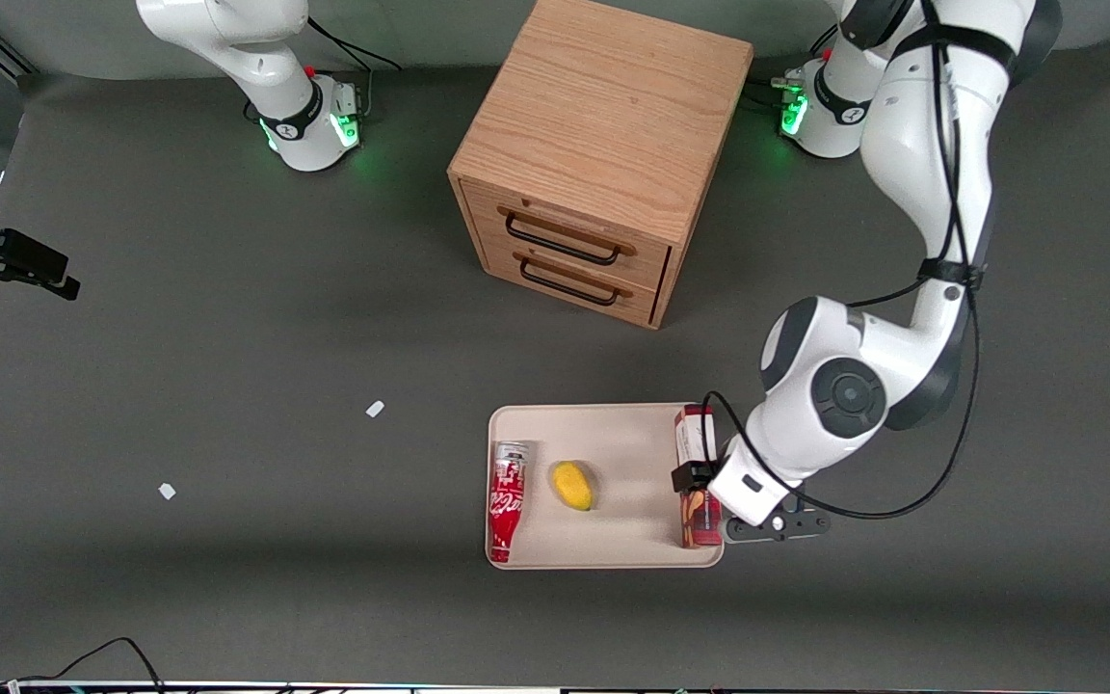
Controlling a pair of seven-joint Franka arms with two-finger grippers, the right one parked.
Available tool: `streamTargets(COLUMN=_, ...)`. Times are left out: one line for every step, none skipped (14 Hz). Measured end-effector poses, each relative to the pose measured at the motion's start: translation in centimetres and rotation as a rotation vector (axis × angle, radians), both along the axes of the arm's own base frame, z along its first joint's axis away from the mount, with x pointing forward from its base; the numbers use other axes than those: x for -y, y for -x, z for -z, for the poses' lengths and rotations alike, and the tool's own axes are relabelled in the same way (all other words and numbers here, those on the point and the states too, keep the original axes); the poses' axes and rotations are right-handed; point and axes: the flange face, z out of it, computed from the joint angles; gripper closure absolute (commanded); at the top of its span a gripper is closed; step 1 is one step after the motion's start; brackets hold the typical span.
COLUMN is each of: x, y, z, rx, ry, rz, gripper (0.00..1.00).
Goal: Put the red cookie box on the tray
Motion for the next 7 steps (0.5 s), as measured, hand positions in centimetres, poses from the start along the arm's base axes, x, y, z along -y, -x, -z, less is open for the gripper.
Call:
streamTargets(x=-0.9, y=0.2, z=-1.3, rx=-0.003, ry=0.003, rz=-0.012, gripper=0.00)
streamTargets(x=-2.2, y=0.5, z=-2.8, rx=-0.012, ry=-0.003, rz=-0.024, gripper=0.00)
streamTargets(x=-3.5, y=1.0, z=-4.3, rx=-0.027, ry=-0.014, rz=-0.032, gripper=0.00)
streamTargets(x=-5.0, y=1.6, z=-6.2, rx=-0.049, ry=-0.028, rz=-0.034, gripper=0.00)
streamTargets(x=-6.5, y=2.3, z=-8.1, rx=-0.073, ry=-0.043, rz=-0.031, gripper=0.00)
streamTargets(x=-7.9, y=3.1, z=-10.1, rx=-0.098, ry=-0.058, rz=-0.029, gripper=0.00)
streamTargets(x=-9.4, y=4.0, z=-12.1, rx=-0.121, ry=-0.071, rz=-0.028, gripper=0.00)
